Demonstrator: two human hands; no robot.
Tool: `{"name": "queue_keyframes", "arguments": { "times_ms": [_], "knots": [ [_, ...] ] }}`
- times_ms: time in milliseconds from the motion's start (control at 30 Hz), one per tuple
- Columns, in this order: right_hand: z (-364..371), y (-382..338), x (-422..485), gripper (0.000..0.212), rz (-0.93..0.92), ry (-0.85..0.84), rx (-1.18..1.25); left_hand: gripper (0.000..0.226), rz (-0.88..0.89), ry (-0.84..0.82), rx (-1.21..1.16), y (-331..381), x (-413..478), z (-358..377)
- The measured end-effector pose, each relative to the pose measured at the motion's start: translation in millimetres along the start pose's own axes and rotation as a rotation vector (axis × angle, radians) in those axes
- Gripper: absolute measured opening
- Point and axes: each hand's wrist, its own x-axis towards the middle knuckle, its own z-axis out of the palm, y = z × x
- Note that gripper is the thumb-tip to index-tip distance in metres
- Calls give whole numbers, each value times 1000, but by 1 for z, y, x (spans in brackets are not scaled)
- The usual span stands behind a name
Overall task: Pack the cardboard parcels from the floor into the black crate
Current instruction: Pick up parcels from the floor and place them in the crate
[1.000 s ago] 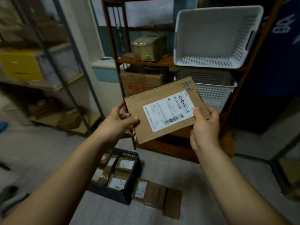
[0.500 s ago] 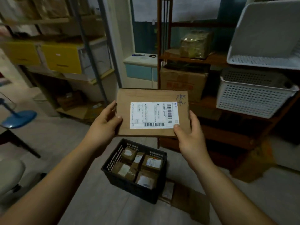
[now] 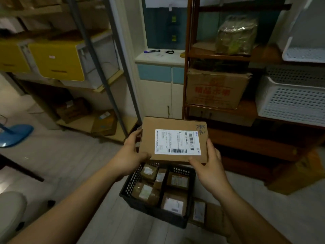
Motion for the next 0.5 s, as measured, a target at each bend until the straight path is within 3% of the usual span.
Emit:
{"name": "queue_keyframes", "arguments": {
  "times_ms": [233,333,500],
  "knots": [
    [35,15,76,85,12,-67,-94,87,32,-81,63,-5,72,-14],
    [48,25,95,81,33,-22,-154,67,82,-119,101,-13,100,-13],
    [75,45,111,74,103,121,-285,78,157,-231,160,-38,154,-12]
  ]
}}
